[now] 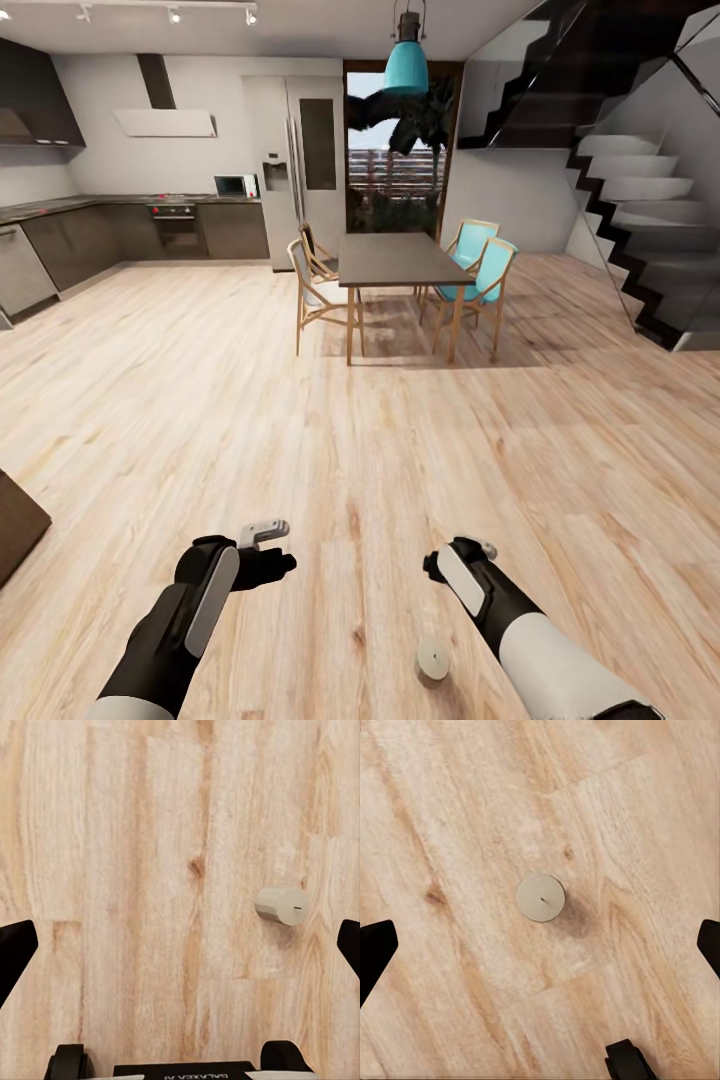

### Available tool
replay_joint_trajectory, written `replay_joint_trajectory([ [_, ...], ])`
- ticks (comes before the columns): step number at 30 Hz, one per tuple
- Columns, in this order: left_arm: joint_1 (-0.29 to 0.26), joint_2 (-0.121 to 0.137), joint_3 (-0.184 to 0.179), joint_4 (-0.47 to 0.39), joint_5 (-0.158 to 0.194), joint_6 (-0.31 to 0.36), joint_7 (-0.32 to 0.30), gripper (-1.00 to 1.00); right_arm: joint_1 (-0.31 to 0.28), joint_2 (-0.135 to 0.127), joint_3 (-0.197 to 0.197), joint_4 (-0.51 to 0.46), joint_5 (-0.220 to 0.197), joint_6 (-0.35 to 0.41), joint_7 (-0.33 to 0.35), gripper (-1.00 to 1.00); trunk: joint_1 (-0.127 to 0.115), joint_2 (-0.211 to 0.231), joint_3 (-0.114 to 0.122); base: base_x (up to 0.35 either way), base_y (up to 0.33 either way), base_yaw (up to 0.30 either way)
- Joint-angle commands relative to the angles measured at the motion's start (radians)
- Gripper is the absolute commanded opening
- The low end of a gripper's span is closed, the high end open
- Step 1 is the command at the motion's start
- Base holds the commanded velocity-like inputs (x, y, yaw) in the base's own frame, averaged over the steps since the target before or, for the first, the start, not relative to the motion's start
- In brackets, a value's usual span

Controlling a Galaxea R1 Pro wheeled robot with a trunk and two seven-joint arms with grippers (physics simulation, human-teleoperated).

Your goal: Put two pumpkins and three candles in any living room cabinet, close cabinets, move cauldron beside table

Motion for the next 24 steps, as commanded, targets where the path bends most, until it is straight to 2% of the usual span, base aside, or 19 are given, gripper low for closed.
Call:
replay_joint_trajectory([
  [1, 0.0, 0.0, 0.0, 0.0, 0.0, 0.0, 0.0, 1.0, -0.003, 0.0, 0.0, 0.0, 0.0, 0.013, 0.002, 1.0, 0.004, -0.007, -0.003, 0.0, 0.0, 0.0],
  [11, 0.0, 0.001, 0.001, -0.01, 0.001, 0.028, 0.0, 1.0, -0.02, 0.013, -0.001, 0.007, -0.004, 0.055, 0.008, 1.0, 0.042, -0.077, -0.035, 0.0, 0.0, 0.0],
  [24, 0.0, -0.001, 0.0, -0.02, 0.003, 0.031, 0.0, 1.0, -0.022, 0.015, 0.0, 0.009, -0.008, 0.091, 0.022, 1.0, 0.042, -0.077, -0.035, 0.0, 0.0, 0.0],
])
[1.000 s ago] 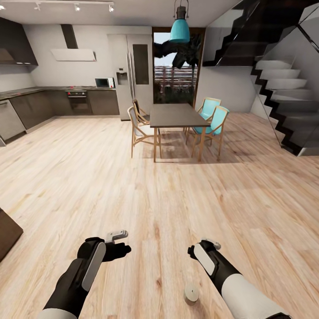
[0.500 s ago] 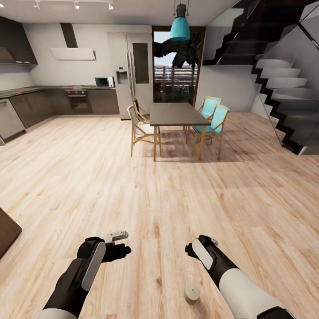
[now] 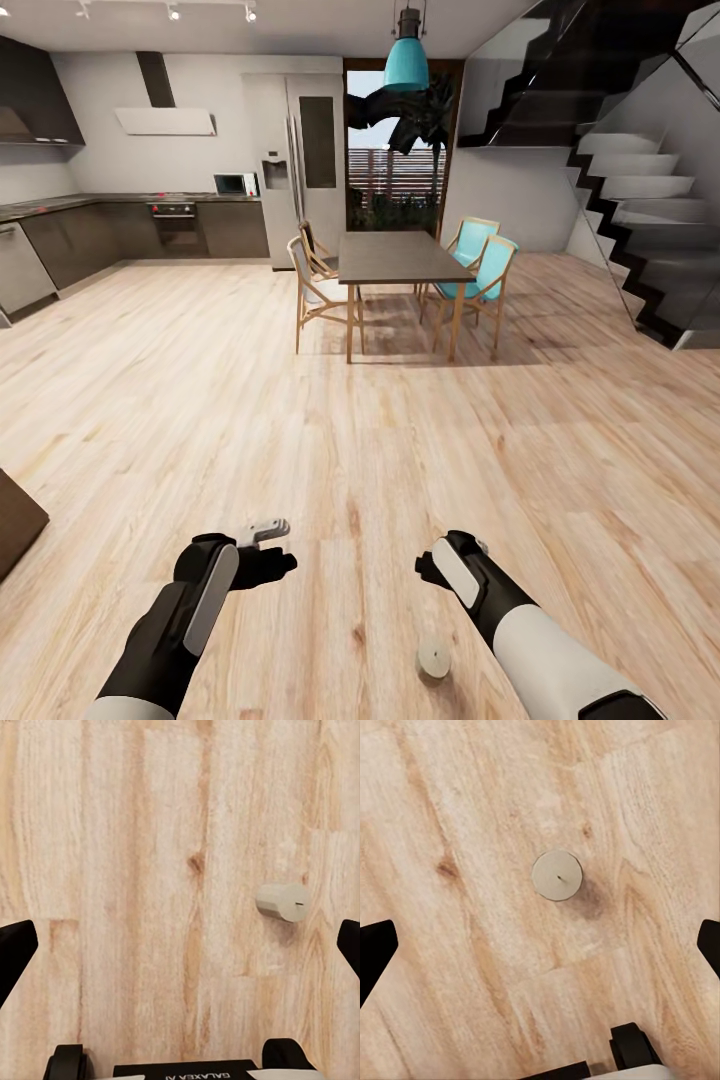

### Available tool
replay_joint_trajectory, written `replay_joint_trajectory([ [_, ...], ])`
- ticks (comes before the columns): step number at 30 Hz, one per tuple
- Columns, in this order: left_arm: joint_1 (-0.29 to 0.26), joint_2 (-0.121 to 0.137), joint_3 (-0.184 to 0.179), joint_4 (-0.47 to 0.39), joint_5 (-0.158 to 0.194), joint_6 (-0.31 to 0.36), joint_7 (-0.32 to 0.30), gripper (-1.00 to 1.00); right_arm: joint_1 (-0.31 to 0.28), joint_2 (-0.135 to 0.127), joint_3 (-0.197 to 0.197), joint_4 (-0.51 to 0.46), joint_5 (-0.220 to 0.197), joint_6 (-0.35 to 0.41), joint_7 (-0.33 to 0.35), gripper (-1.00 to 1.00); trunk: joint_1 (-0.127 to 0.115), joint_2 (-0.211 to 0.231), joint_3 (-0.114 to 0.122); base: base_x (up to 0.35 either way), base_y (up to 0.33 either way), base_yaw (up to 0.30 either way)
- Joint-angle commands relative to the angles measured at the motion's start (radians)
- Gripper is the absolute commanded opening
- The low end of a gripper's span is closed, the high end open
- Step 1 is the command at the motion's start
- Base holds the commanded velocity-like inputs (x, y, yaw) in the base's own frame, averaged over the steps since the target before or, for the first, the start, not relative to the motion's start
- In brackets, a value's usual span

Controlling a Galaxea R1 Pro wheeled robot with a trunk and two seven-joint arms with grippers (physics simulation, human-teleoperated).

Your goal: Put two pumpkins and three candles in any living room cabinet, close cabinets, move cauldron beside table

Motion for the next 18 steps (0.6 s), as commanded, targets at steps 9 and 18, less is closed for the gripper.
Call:
replay_joint_trajectory([
  [9, 0.0, 0.002, 0.001, -0.001, -0.001, 0.0, 0.0, 1.0, 0.0, 0.001, 0.0, 0.0, 0.0, 0.0, 0.004, 1.0, 0.031, -0.056, -0.025, 0.0, 0.0, 0.0],
  [18, 0.0, 0.002, 0.002, -0.003, 0.0, 0.001, 0.0, 1.0, 0.0, 0.007, 0.002, 0.0, 0.001, 0.013, 0.004, 1.0, 0.065, -0.119, -0.053, 0.0, 0.0, 0.0],
])
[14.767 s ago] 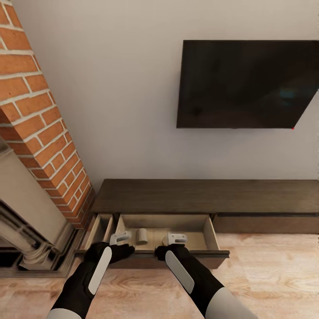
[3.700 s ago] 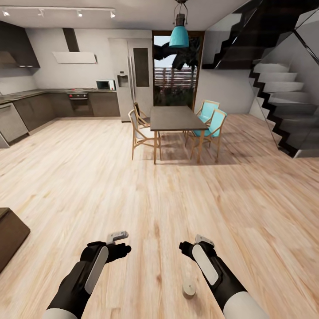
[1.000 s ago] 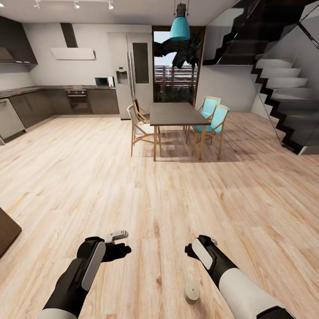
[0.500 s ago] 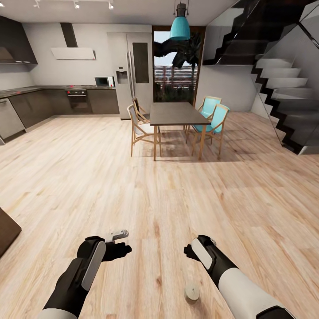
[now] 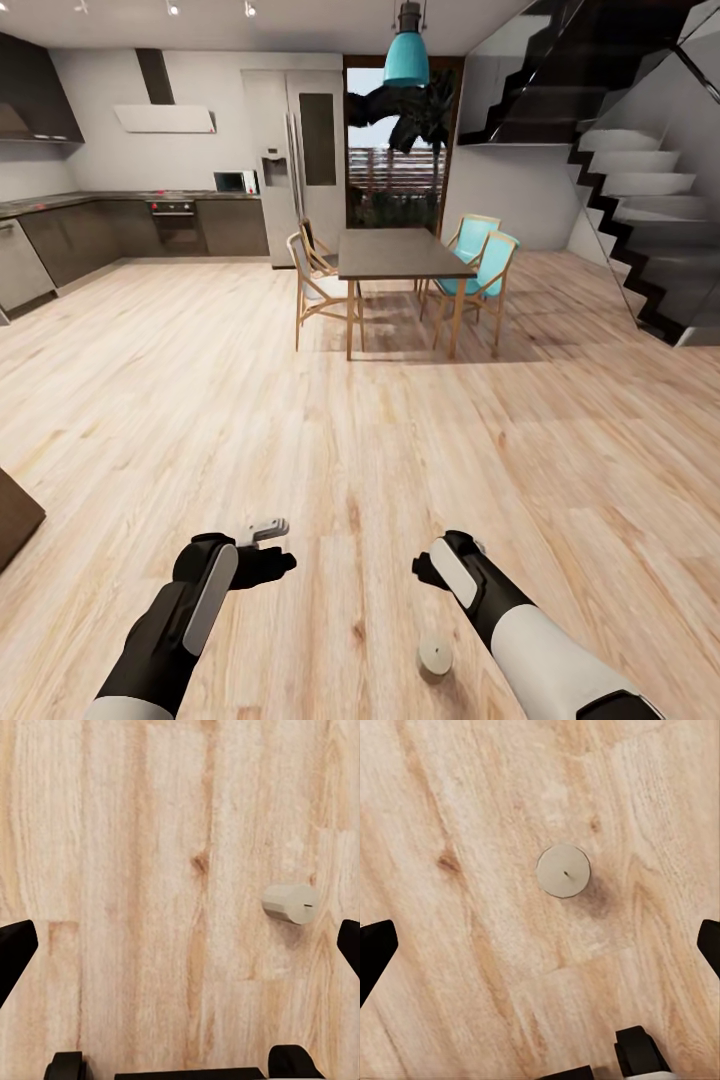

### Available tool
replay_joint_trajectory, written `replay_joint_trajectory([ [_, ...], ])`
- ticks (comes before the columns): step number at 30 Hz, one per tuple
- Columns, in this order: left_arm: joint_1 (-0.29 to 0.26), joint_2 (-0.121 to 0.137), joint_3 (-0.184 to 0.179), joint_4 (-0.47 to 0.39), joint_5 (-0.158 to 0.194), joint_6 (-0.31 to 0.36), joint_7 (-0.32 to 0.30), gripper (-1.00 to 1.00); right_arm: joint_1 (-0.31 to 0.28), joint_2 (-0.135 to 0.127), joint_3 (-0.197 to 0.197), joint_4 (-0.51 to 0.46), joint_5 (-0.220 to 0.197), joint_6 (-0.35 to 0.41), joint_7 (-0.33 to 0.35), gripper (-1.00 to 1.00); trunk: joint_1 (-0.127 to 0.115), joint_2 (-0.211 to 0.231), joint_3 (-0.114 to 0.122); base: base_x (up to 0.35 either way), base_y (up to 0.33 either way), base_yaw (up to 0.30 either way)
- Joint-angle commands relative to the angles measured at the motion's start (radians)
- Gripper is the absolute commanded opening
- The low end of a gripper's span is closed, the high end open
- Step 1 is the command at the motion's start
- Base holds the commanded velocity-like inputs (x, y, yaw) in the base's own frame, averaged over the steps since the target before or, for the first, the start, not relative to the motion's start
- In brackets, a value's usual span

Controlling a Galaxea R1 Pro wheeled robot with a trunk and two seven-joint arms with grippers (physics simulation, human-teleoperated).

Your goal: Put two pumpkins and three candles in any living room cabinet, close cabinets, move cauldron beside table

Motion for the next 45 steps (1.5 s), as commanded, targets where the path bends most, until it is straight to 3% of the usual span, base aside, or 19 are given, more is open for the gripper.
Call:
replay_joint_trajectory([
  [1, 0.0, -0.001, 0.0, 0.0, 0.0, 0.0, 0.0, 1.0, 0.0, 0.0, 0.0, 0.0, 0.001, 0.005, 0.0, 1.0, 0.004, -0.007, -0.003, 0.0, 0.0, 0.0],
  [14, 0.0, -0.001, -0.001, -0.013, -0.001, 0.0, 0.002, 1.0, 0.0, 0.024, 0.003, 0.003, 0.005, 0.013, 0.0, 1.0, 0.054, -0.098, -0.044, 0.0, 0.0, 0.0],
  [45, 0.0, 0.0, -0.002, -0.054, -0.005, 0.003, 0.002, 1.0, 0.0, 0.027, 0.002, 0.002, 0.005, 0.003, -0.001, 1.0, 0.173, -0.315, -0.141, 0.0, 0.0, 0.0],
])
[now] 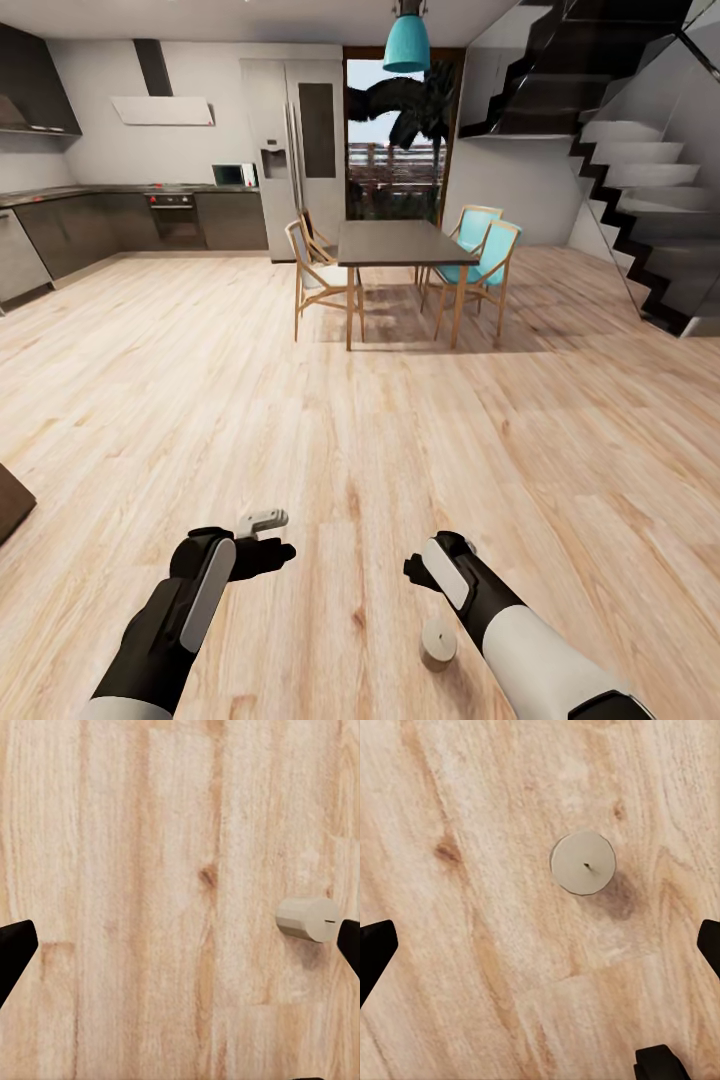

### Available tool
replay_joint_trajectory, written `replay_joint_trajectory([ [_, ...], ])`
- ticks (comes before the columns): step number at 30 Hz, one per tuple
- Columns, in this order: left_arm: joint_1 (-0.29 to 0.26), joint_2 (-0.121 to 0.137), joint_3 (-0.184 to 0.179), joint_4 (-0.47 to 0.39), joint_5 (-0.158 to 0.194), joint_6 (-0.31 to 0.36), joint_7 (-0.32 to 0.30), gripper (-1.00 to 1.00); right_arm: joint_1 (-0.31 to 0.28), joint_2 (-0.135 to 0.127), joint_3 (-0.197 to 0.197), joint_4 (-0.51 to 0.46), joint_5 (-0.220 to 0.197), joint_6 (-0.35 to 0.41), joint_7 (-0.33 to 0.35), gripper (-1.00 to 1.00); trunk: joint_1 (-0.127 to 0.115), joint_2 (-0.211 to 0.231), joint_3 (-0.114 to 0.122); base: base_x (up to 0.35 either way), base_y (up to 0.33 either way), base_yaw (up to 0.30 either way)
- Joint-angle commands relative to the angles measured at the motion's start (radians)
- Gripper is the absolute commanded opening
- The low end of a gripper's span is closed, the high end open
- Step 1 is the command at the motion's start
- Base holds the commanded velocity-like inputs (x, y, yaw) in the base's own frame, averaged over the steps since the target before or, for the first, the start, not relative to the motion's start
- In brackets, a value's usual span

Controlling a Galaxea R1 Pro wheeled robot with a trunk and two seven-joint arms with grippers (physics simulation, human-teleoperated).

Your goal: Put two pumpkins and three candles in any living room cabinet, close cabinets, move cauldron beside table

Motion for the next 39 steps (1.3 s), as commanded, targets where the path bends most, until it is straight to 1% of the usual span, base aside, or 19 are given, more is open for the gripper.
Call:
replay_joint_trajectory([
  [1, 0.0, 0.0, 0.0, 0.0, 0.0, 0.0, 0.0, 1.0, 0.0, 0.0, 0.0, 0.0, 0.0, -0.001, 0.0, 1.0, 0.004, -0.007, -0.003, 0.0, 0.0, 0.0],
  [19, 0.0, 0.0, 0.0, 0.0, -0.001, 0.0, 0.0, 1.0, 0.001, -0.001, 0.003, -0.008, 0.002, -0.011, 0.001, 1.0, 0.073, -0.133, -0.06, 0.0, 0.0, 0.0],
  [21, 0.0, 0.0, 0.0, 0.0, 0.0, 0.0, 0.0, 1.0, 0.001, -0.001, 0.008, -0.008, 0.002, -0.027, 0.001, 1.0, 0.081, -0.147, -0.066, 0.0, 0.0, 0.0],
  [23, 0.0, 0.0, 0.0, 0.0, 0.0, 0.0, 0.0, 1.0, 0.001, -0.001, 0.023, -0.008, 0.002, -0.061, 0.001, 1.0, 0.088, -0.161, -0.072, 0.0, 0.0, 0.0],
  [25, 0.0, 0.0, 0.0, 0.0, 0.0, 0.0, 0.0, 1.0, 0.001, -0.001, 0.034, -0.008, 0.002, -0.073, 0.001, 1.0, 0.096, -0.175, -0.078, 0.0, 0.0, 0.0],
  [27, 0.0, 0.0, 0.0, 0.0, 0.001, 0.0, 0.0, 1.0, 0.001, -0.001, 0.06, -0.009, 0.0, -0.089, 0.0, 1.0, 0.104, -0.189, -0.085, 0.0, 0.0, 0.0],
  [28, 0.0, 0.0, 0.0, 0.0, 0.001, 0.0, 0.0, 1.0, 0.001, 0.0, 0.064, -0.009, 0.0, -0.092, 0.0, 1.0, 0.107, -0.196, -0.088, 0.0, 0.0, 0.0],
  [39, 0.0, 0.0, 0.0, 0.0, 0.001, 0.0, 0.0, 1.0, 0.001, 0.001, 0.072, -0.007, -0.002, -0.093, 0.0, 1.0, 0.15, -0.273, -0.122, 0.0, 0.0, 0.0],
])
